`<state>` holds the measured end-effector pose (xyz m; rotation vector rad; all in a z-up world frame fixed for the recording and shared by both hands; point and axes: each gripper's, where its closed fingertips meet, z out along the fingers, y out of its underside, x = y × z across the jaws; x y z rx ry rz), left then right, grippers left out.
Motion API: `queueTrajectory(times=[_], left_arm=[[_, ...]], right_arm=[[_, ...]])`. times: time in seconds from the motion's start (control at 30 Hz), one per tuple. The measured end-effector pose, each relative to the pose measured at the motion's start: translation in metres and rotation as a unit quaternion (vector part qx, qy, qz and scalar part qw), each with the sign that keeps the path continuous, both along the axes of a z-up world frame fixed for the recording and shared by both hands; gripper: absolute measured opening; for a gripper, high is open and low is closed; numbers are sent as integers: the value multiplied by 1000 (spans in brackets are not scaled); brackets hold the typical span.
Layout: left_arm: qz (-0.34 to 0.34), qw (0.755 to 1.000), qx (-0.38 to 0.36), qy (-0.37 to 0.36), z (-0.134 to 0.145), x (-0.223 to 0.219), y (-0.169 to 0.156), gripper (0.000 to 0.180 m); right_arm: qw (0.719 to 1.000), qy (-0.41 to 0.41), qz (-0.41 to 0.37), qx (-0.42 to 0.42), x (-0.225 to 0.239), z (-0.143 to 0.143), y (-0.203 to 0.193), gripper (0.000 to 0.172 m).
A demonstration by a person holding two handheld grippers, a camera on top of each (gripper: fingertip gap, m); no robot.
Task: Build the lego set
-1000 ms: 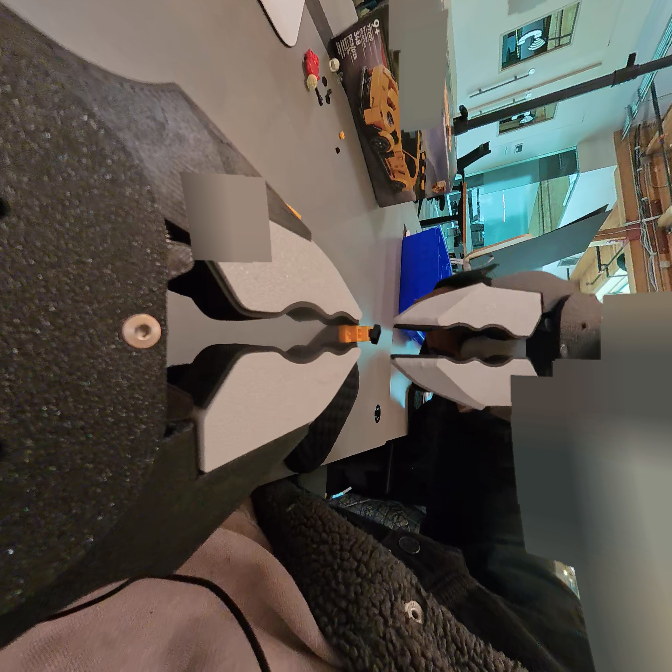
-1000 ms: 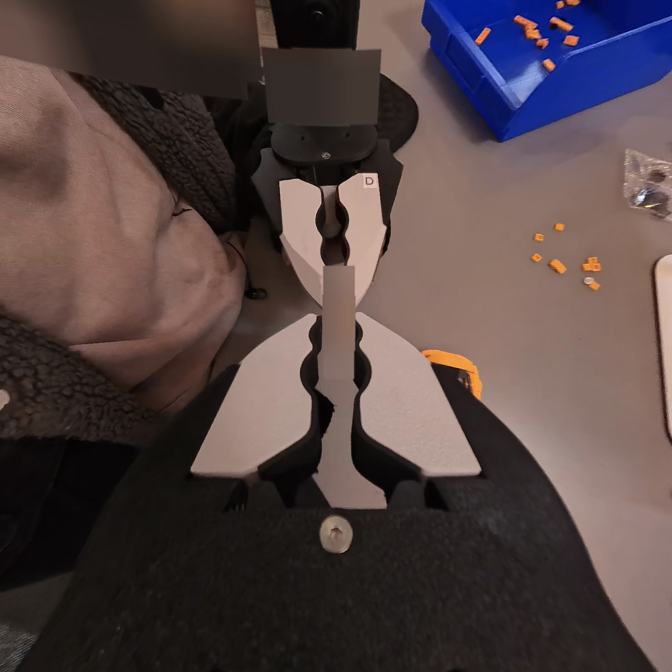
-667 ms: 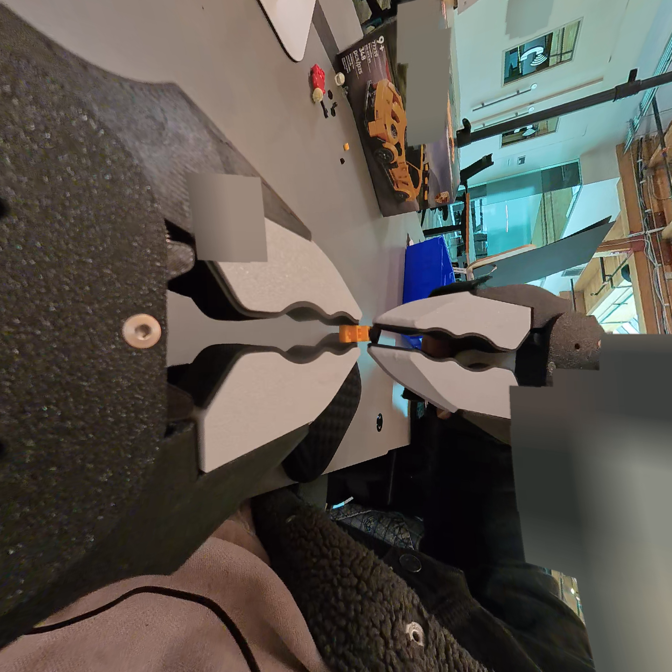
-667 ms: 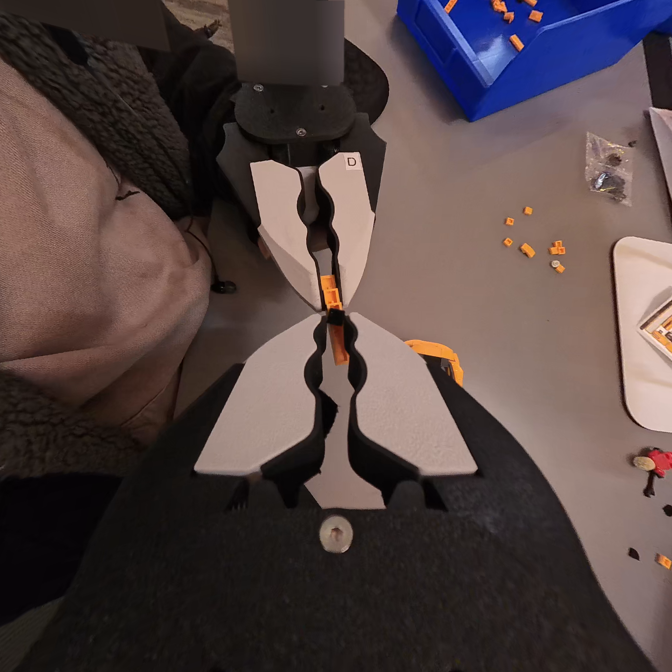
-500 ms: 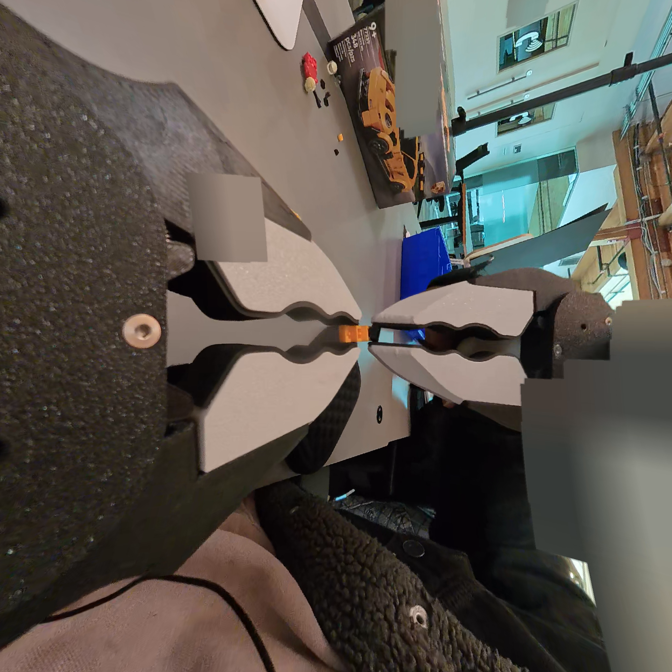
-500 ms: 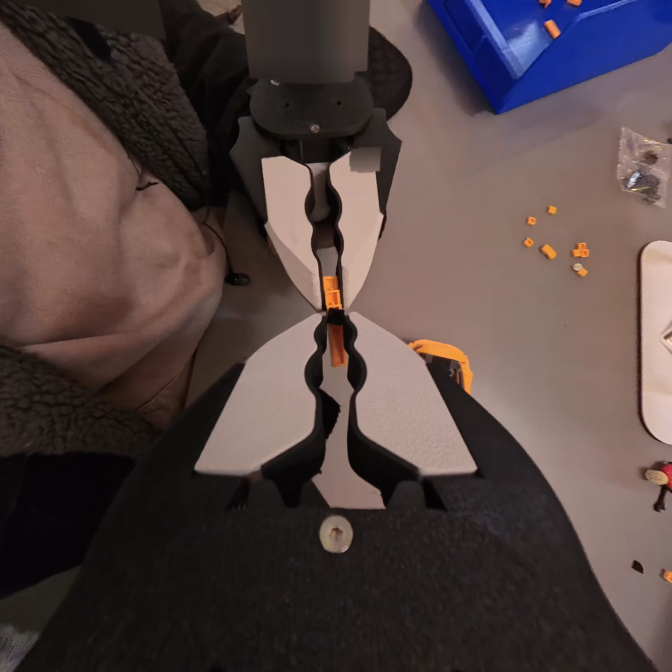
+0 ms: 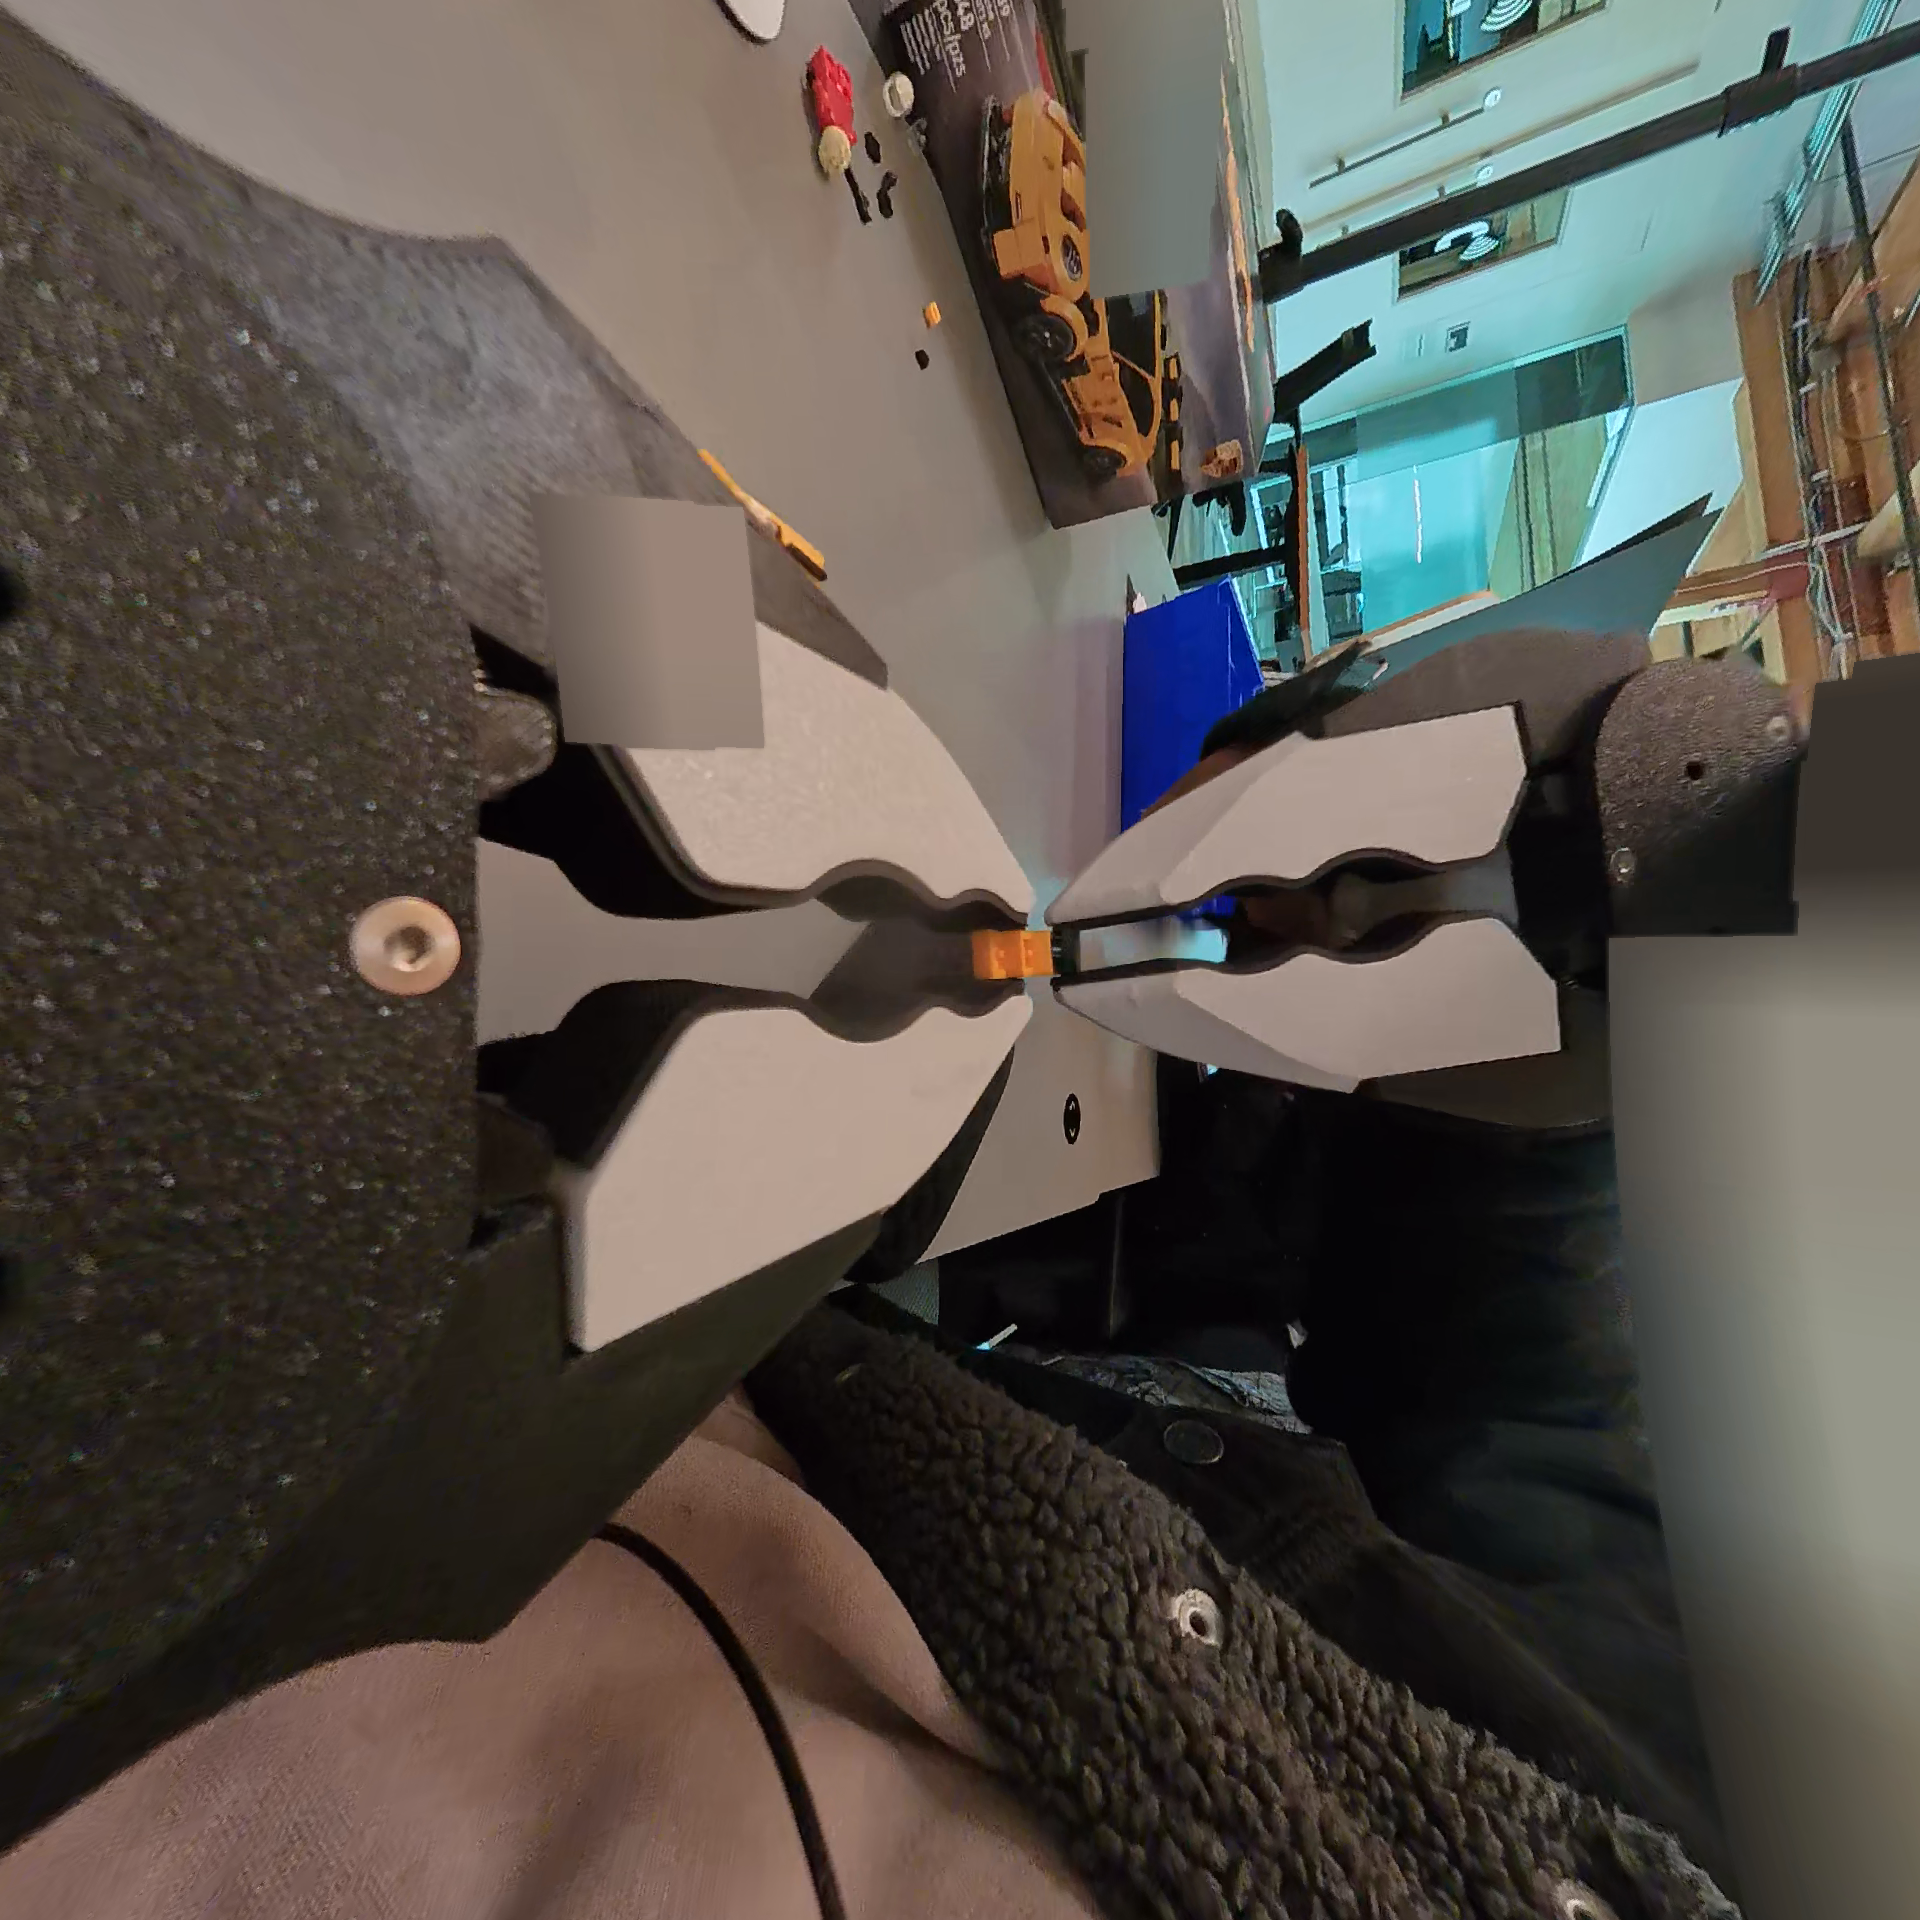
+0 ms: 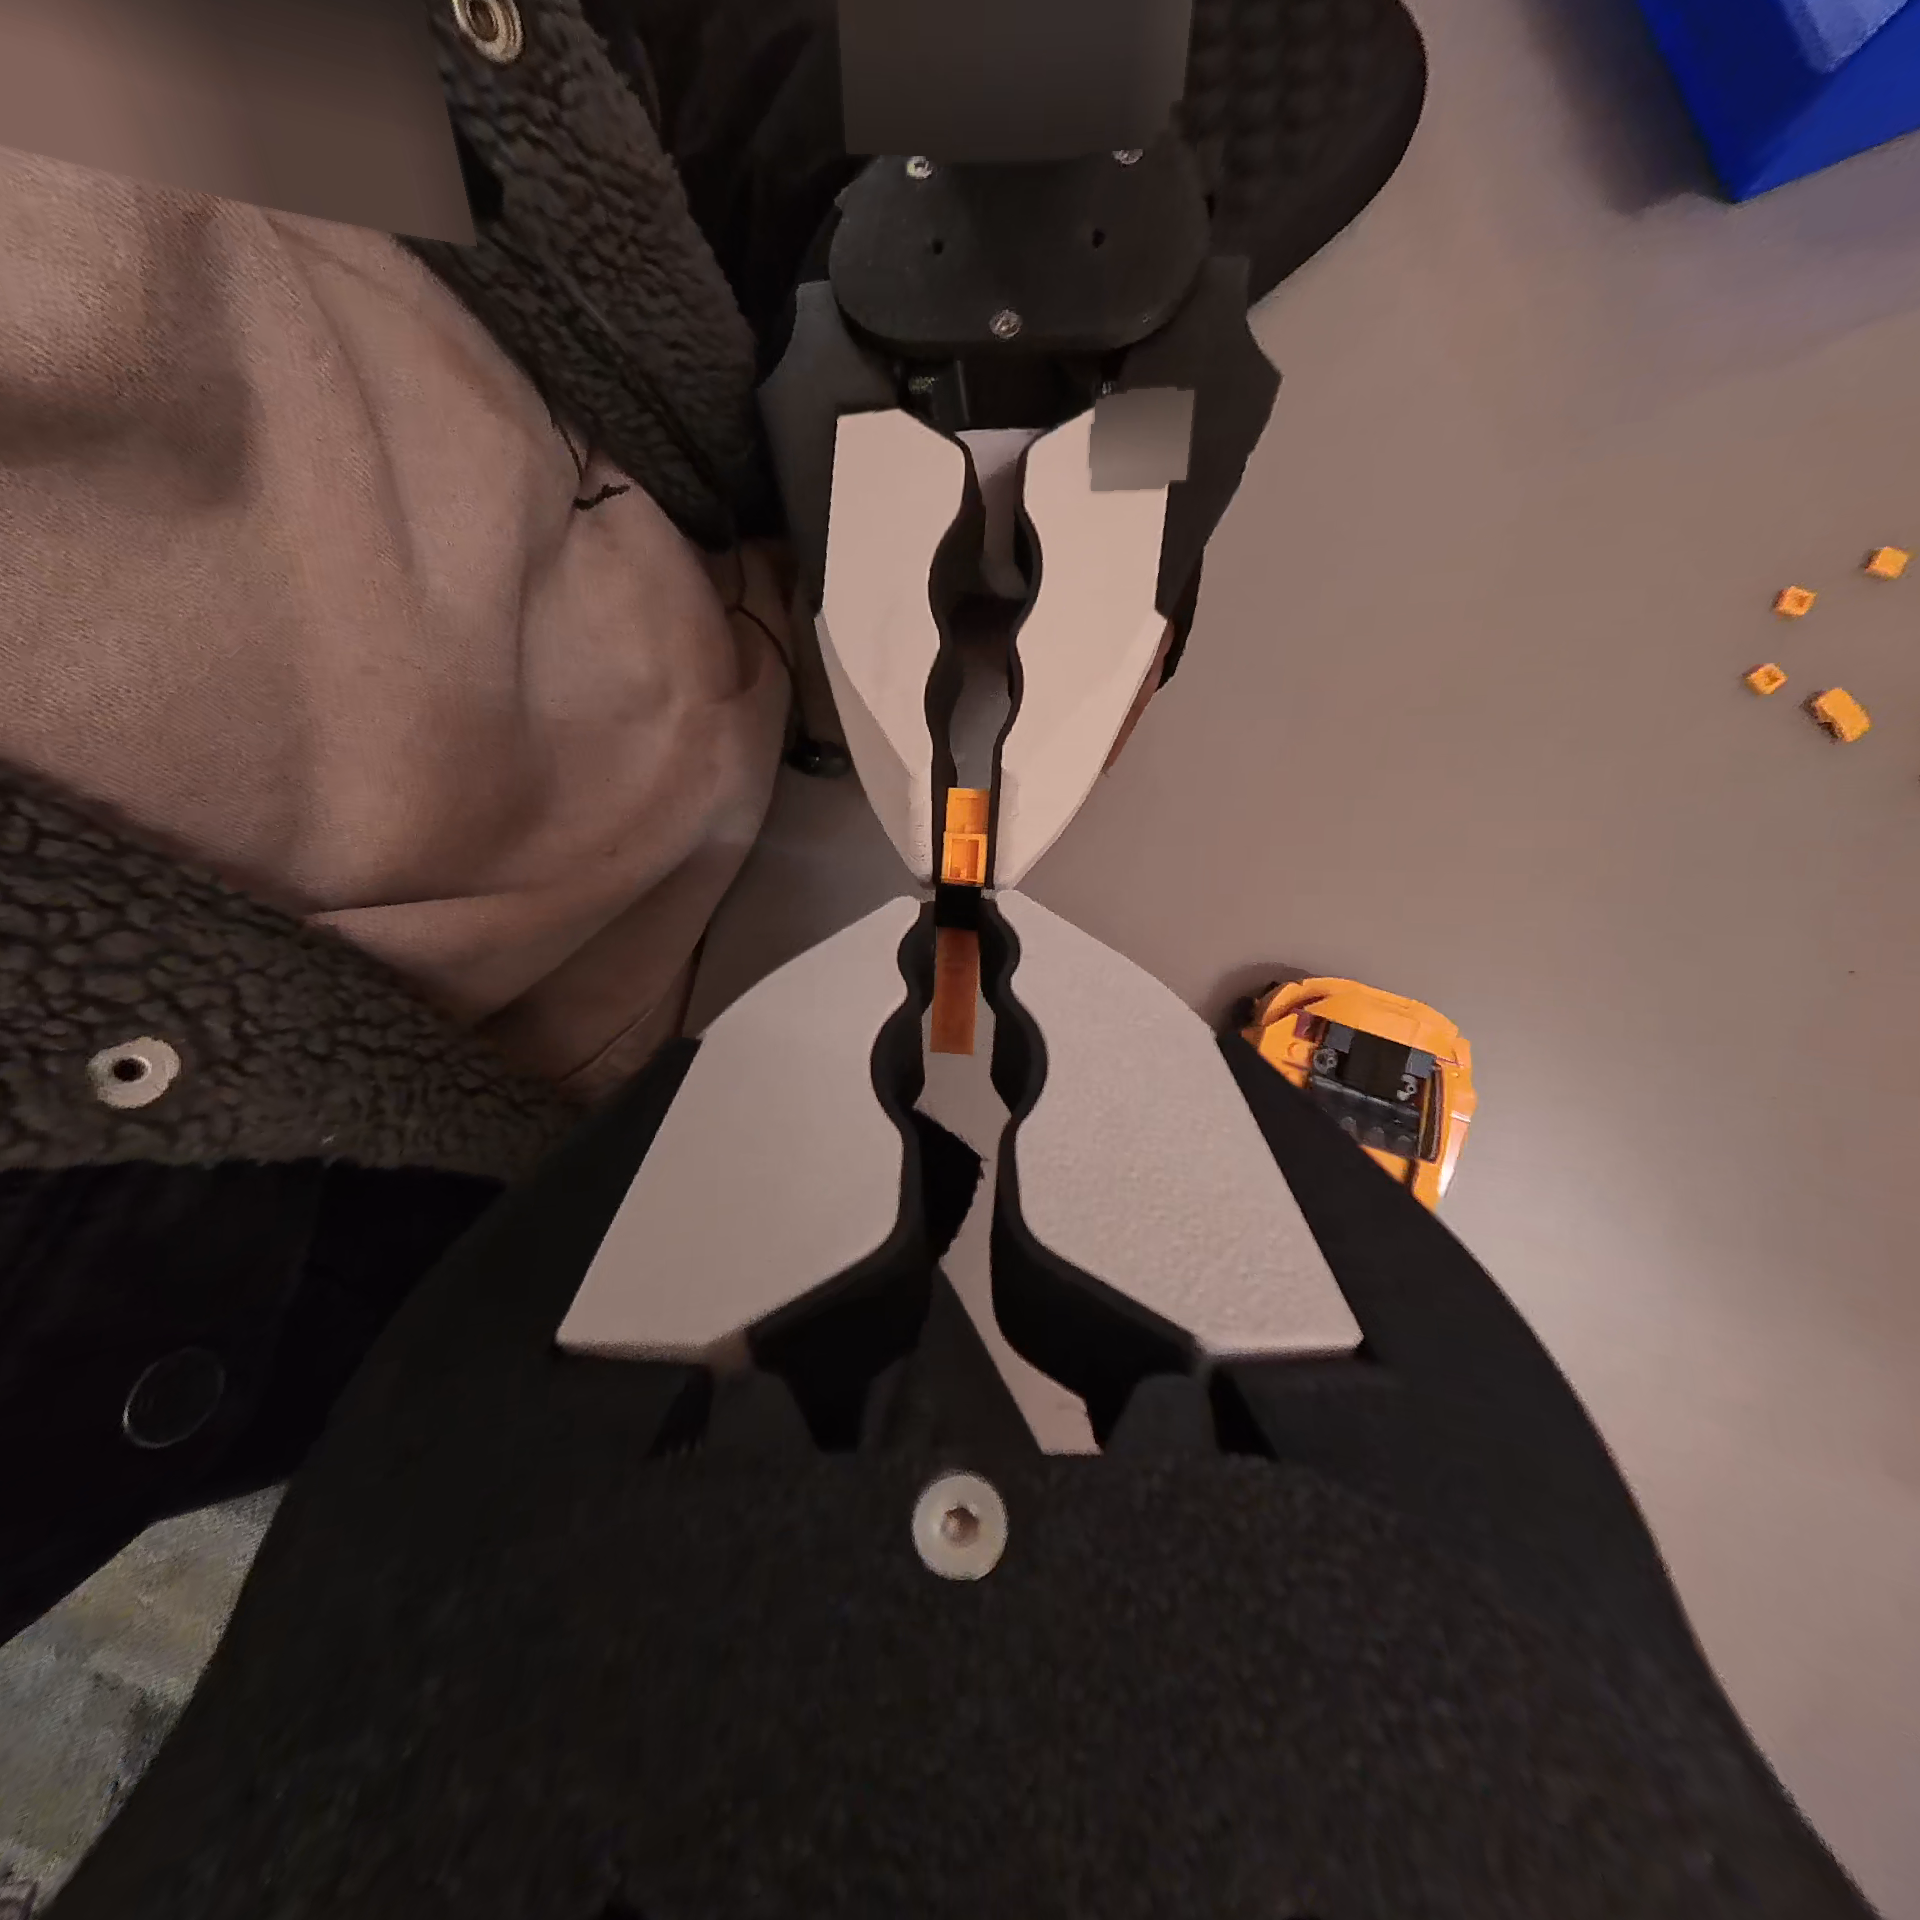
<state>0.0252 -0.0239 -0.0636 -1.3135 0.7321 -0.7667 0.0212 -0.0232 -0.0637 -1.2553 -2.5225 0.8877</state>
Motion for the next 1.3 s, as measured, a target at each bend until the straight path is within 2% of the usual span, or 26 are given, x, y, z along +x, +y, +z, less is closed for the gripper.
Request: queueTrajectory(times=[0.23, 1.03, 1.17, 1.3], left_arm=[[-2, 1000, 3, -3, 1, 1, -1, 8], [-1, 1000, 7, -14, 5, -1, -1, 8], [5, 1000, 0, -27, 7, -5, 1, 8], [9, 997, -32, -70, 12, -17, 7, 8]], right_arm=[[999, -15, 25, 29, 0, 2, -1, 8], [999, -10, 29, 28, -2, 5, -4, 13], [999, 33, 19, 29, -6, 13, -3, 19], [982, 167, -1, 85, -15, 27, 3, 24]])
